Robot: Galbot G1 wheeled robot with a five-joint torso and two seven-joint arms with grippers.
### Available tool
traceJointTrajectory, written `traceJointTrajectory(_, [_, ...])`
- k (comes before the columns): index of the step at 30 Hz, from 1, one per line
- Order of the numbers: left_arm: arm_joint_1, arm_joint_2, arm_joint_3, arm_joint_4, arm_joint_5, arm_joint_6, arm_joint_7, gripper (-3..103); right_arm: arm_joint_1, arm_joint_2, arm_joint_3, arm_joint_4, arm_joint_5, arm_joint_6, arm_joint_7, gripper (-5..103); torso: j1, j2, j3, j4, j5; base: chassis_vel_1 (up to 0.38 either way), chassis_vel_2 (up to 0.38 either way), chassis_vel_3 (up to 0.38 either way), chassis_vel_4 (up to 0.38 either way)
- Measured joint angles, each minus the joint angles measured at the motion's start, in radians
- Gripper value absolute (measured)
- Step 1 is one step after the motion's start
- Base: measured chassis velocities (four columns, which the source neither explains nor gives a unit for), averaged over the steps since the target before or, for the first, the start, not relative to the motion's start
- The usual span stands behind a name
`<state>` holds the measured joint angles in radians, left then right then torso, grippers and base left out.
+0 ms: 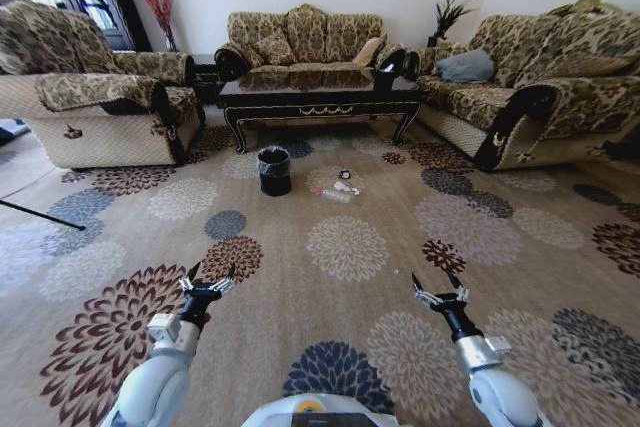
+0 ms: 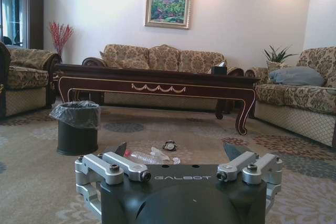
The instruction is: Move to the front of the table and pick up the trash from the floor, then place it into the trash bin.
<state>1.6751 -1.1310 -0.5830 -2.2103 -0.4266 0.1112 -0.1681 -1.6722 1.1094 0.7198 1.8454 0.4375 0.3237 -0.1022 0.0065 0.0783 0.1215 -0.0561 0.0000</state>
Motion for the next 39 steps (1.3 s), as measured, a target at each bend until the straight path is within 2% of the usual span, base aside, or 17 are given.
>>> traceJointTrajectory(22, [-0.005, 0.002, 0.01, -0.006, 0.007, 0.003, -0.011, 100, 0.003, -0.01, 0.0, 0.002, 0.006, 0.0, 0.0, 100, -0.004, -0.079, -0.077, 0.0, 0.0, 0.0, 0.0, 0.0, 0.0])
traceJointTrajectory(29, [-0.007, 0.002, 0.013, -0.002, 0.014, 0.005, -0.02, 100, 0.002, -0.005, 0.0, 0.001, 0.006, 0.001, -0.002, 100, -0.006, -0.079, -0.083, 0.0, 0.0, 0.0, 0.0, 0.0, 0.0])
traceJointTrajectory(32, [-0.011, 0.001, 0.018, 0.006, 0.015, -0.039, -0.04, 100, -0.001, 0.0, -0.002, 0.0, 0.01, 0.008, -0.021, 100, -0.006, -0.079, -0.082, -0.0001, 0.0, 0.0, 0.0, 0.0, 0.0])
traceJointTrajectory(39, [-0.012, -0.001, 0.021, 0.012, 0.02, -0.061, -0.044, 100, 0.002, 0.007, -0.005, -0.011, 0.014, 0.03, -0.046, 100, -0.006, -0.079, -0.079, -0.0001, 0.0, 0.0, 0.0, 0.0, 0.0])
